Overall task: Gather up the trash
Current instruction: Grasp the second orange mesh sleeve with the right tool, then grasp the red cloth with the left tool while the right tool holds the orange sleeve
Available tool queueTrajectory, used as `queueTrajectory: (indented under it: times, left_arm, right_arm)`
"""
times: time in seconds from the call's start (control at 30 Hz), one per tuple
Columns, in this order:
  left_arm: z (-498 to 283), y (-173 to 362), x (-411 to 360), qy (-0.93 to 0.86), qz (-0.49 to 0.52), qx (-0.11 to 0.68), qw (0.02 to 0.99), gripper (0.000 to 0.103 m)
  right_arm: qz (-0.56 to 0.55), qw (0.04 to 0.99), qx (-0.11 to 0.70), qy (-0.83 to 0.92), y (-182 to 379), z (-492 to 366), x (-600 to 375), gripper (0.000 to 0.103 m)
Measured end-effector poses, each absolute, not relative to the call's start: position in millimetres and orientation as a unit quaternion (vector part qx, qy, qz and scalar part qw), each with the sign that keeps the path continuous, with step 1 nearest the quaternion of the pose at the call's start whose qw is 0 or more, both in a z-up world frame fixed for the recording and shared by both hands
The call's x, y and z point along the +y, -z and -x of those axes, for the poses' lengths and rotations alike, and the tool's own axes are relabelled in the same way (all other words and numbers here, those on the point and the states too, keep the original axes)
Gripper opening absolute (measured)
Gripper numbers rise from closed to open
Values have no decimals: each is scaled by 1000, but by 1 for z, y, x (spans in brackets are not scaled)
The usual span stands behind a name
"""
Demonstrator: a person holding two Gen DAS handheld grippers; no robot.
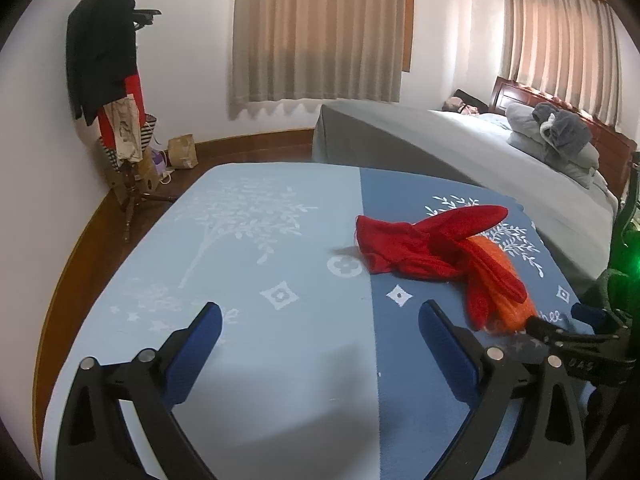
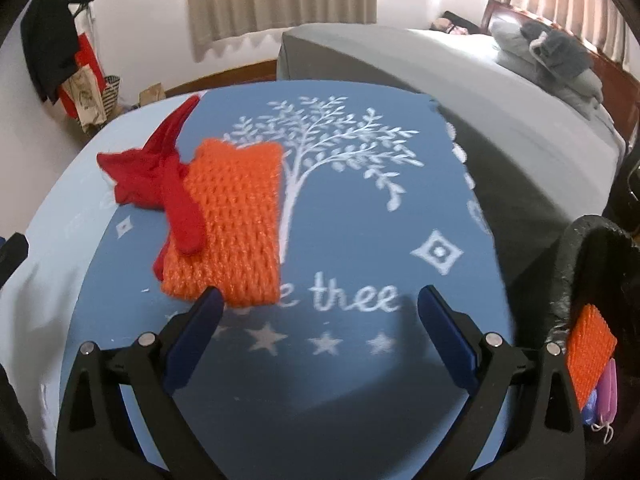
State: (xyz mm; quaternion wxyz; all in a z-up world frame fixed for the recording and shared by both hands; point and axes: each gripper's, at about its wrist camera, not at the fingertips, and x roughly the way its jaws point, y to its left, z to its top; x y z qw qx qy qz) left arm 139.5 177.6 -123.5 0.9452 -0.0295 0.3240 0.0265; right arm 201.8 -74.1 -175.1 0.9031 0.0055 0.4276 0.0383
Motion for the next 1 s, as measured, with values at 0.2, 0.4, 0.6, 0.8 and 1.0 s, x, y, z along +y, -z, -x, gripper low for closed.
queueTrajectory:
  times: [0.2,0.4,0.6,0.8,1.0]
  left_arm:
    - [-140,121,178,-28,31,321,946,97]
    - [-141,120,184,-33,33,320,946,97]
    - [-142,122,181,-29,35,323,945,97]
    - [-146,121,167,-14,31,323,946,97]
    - [-154,121,148,5,30,324,946,97]
  right_arm:
    - [-20,908,411,-82,165,-204,-57,95]
    - [-8,894,438,-95,177,-221,-41,76]
    - [-7,891,440,-108,176,-222,-42,44]
    - [-22,890,440,-115,173,-221,-60,20]
    - [-24,899,426,-100,165,-217,-80,19]
